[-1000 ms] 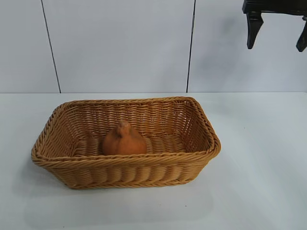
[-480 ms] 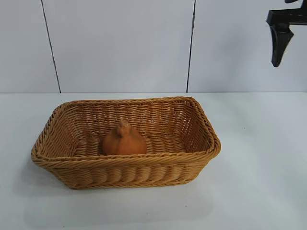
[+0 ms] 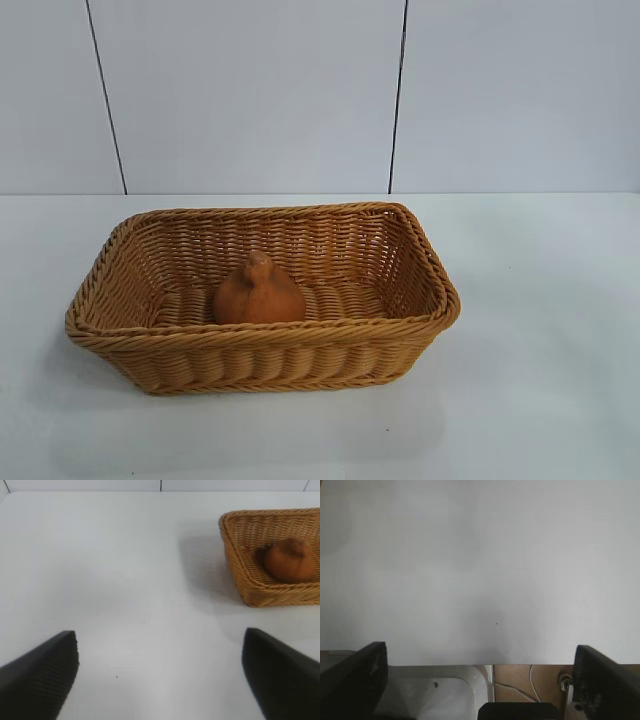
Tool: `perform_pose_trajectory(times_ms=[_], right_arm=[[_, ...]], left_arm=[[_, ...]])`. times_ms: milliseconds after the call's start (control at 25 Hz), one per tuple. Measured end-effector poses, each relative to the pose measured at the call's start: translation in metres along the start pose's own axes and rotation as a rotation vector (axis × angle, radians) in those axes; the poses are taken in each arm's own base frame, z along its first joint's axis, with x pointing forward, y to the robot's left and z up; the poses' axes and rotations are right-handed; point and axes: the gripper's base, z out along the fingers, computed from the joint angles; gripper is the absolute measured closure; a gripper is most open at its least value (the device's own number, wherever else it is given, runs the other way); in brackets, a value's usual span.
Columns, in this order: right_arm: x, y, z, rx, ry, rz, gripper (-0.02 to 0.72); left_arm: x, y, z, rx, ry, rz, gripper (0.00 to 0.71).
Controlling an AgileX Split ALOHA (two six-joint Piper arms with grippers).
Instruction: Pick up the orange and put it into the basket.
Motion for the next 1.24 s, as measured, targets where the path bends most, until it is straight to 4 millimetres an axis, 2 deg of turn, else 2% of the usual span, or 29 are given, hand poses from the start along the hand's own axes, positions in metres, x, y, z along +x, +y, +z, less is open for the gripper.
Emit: perform_pose_trajectory(times_ms=[280,520,720,840,1240], right_arm=[[0.071,-0.004,-0.004,-0.01,-0.269,-0.007,0.01],[0.108,-0.006,-0.032,-0.019,-0.569,-0.017,0.01],[0.13,-0.007,-0.042,-0.021,-0.724,-0.022,0.01],[0.151,-0.008,-0.049,-0.026,-0.868,-0.026,0.01],[0.157,-0.009,-0.05,-0.027,-0.906,-0.027,0.01]], left_arm=[[0.0,0.0,0.0,0.0,0.0,0.0,0.076],[0.0,0.0,0.0,0.0,0.0,0.0,0.076],[0.0,-0.001,0.0,0.006,-0.001,-0.003,0.076],[0.0,-0.001,0.0,0.006,-0.001,-0.003,0.076],[0.0,-0.001,0.0,0.006,-0.001,-0.003,0.076]])
